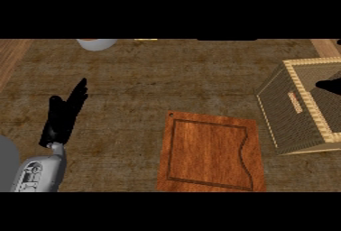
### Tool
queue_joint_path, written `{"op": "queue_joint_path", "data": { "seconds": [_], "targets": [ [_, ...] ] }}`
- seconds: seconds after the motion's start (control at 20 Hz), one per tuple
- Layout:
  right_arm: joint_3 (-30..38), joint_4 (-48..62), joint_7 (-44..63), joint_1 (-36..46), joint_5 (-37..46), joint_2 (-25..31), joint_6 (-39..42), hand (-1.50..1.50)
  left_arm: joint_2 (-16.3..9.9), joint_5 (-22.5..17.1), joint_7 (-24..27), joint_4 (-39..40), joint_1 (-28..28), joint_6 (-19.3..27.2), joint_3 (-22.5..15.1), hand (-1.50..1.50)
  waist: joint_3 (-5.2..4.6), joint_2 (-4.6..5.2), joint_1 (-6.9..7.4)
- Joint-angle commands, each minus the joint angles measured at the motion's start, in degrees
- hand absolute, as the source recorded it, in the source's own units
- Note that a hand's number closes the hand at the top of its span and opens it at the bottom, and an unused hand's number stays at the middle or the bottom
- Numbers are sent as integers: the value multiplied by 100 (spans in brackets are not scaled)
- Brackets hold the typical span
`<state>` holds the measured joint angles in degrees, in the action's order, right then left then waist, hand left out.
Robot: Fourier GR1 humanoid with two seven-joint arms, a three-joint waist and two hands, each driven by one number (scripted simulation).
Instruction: Pick the sweet potato from the cutting board and place it in the basket
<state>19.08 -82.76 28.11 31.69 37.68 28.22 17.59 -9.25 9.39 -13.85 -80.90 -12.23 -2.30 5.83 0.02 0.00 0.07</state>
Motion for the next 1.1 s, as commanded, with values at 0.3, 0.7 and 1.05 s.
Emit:
{"op": "queue_joint_path", "data": {
  "seconds": [0.3, 0.7, 1.05],
  "targets": [
    [695, -353, -550, -304, -81, -287, -1581, -150, -128, -37, -22, 21, -34, -100, 80, 0, -1, -8, -15],
    [2353, -275, -297, -676, -1184, 393, -1373, -150, -189, -121, 319, 47, 245, -152, 202, 0, -2, -20, -82],
    [3703, 116, -1510, -2066, -2282, 964, -474, -150, -135, -144, -211, -26, -142, -109, 192, 0, 4, -15, -130]
  ]
}}
